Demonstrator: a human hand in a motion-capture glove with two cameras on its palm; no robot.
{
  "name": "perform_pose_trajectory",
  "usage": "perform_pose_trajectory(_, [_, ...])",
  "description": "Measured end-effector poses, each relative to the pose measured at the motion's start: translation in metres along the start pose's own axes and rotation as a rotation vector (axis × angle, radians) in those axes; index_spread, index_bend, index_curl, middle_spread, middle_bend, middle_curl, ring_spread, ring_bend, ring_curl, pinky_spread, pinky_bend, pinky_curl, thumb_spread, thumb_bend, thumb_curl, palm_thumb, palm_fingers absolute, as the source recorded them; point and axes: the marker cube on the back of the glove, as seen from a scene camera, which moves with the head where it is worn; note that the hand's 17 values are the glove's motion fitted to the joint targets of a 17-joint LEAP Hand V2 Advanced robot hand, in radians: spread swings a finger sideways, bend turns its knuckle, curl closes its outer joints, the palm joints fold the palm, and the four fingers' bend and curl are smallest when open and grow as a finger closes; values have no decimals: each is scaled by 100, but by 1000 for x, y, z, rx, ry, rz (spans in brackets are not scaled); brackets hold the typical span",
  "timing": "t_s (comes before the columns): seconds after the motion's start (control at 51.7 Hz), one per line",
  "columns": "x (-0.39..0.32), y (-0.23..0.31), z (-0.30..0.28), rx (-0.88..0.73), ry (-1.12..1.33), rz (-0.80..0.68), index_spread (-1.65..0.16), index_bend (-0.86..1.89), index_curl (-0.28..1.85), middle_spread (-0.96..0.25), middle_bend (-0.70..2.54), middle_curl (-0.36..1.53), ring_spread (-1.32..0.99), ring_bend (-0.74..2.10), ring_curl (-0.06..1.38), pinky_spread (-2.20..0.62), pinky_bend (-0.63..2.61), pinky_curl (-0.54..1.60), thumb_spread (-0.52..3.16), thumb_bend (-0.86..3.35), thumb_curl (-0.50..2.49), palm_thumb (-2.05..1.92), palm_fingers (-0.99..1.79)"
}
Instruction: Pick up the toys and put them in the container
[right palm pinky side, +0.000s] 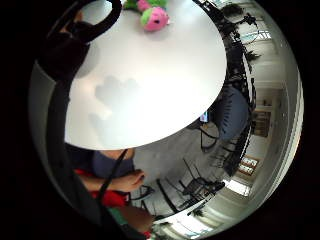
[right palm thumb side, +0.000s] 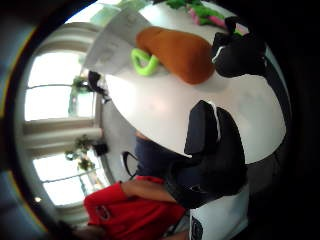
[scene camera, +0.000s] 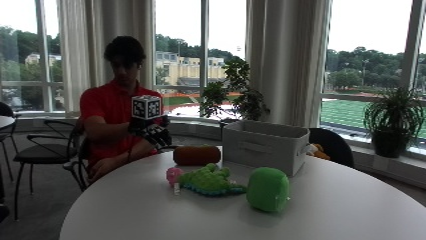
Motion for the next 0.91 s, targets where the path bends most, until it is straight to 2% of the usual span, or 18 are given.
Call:
perform_pose_trajectory(0.193, [1, -3, -7, 50, 32, 2, -29, 37, 19, -29, 28, 11, -33, 34, 13, -13, 34, 16, 113, 17, 9, 15, 62])
perform_pose_trajectory(0.387, [5, -11, -58, 154, 33, 28, -35, 24, 21, -30, 18, 14, -37, 36, 15, -10, 44, 23, 131, 12, 15, 8, 42])
perform_pose_trajectory(0.503, [4, -25, -108, 166, 2, 40, -35, 12, 21, -26, 15, 15, -32, 32, 16, -4, 55, 28, 127, 6, 18, 3, 15])
perform_pose_trajectory(0.6, [-4, -42, -135, 131, 21, 39, -32, 0, 15, -17, 11, 15, -19, 21, 14, 4, 86, 36, 118, -2, 20, -3, -17])
perform_pose_trajectory(0.774, [-22, -72, -145, 69, 16, 33, -29, 0, 9, -6, 8, 14, -6, 16, 14, 12, 120, 44, 104, -5, 23, -4, -34])
perform_pose_trajectory(0.909, [-48, -82, -126, 19, -12, 6, -27, 1, 8, -1, 10, 15, -1, 17, 16, 14, 132, 47, 100, -4, 25, -3, -35])
